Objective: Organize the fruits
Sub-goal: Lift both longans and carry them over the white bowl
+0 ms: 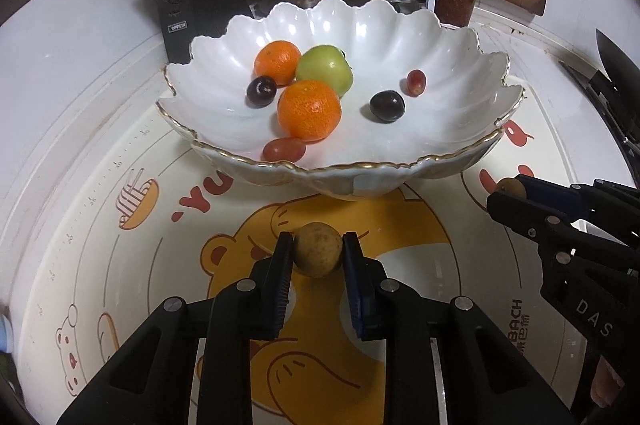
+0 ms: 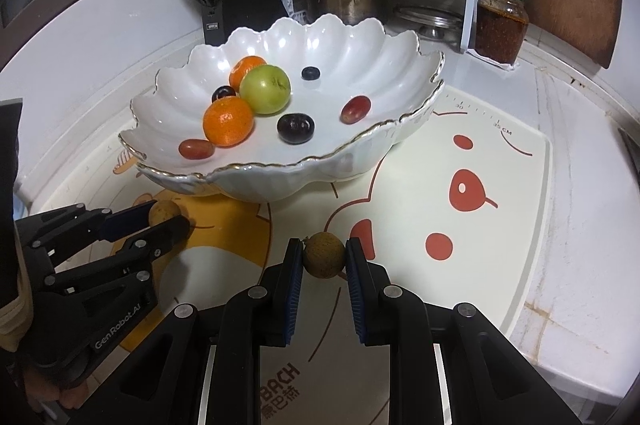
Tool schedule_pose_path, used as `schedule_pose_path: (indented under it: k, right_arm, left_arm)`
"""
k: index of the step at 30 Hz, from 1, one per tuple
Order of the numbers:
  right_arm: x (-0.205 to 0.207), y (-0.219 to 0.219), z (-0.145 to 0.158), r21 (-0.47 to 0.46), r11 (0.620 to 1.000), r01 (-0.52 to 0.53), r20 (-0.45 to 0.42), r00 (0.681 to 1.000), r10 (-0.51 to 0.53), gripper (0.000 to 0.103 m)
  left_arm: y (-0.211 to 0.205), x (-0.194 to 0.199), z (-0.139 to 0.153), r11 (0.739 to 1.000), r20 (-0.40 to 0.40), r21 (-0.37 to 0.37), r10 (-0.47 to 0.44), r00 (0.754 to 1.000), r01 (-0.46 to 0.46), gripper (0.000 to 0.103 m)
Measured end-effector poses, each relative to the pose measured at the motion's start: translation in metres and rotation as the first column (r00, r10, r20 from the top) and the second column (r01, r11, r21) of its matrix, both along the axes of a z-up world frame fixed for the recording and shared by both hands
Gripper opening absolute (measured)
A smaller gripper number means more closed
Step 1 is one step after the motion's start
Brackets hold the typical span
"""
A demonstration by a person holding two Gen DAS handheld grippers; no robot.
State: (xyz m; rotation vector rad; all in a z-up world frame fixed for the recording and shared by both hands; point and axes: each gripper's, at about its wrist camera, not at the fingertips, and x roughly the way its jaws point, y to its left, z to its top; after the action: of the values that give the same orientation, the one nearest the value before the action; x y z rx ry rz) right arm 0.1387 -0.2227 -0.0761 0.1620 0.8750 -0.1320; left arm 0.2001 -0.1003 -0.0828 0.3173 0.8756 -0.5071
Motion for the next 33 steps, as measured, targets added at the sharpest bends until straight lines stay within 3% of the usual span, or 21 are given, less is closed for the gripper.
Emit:
schedule_pose_path:
  k: [33]
  right_arm:
    - [-0.009, -0.007, 0.081, -0.054, 0.999, -0.005, 0.151, 0.988, 0.013, 0.023]
  left_arm:
    - [0.002, -0.015, 0.091, 0.998, 0.132, -0.064, 0.036, 0.991, -0.028, 0.025]
